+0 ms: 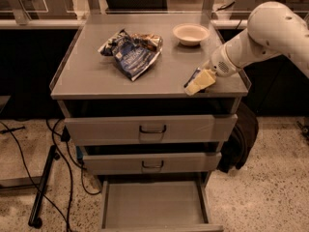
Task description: Place rxbar blueberry into bottom drawer
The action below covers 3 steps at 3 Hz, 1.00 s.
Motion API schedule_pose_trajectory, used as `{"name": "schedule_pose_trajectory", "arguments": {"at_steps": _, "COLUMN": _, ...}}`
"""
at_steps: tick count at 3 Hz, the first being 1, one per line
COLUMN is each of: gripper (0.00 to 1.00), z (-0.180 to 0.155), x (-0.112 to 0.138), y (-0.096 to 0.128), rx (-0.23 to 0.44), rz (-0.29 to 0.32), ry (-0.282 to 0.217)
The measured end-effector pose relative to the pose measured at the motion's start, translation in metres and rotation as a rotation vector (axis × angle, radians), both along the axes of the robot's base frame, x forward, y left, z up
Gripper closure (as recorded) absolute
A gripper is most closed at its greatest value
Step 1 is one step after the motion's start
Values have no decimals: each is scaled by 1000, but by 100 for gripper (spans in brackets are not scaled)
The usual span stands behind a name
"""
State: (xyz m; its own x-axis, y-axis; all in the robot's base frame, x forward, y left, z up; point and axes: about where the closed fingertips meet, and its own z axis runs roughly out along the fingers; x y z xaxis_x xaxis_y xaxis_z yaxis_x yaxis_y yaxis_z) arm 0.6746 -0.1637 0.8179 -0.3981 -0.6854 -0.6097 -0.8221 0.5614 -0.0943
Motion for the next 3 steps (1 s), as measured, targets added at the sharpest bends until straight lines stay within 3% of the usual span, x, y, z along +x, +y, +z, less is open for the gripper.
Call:
{"name": "schedule_pose_trajectory", "arguments": {"at_steps": 2, "gripper": 84, "z": 1, "x": -1, "y": -3, "rx": -11, "rz": -2, "ry": 4}}
{"name": "schedule_pose_trajectory", "arguments": {"at_steps": 3, "gripper": 100, "z": 4, "x": -1, "y": -3, "rx": -12, "rz": -2, "ry": 3}}
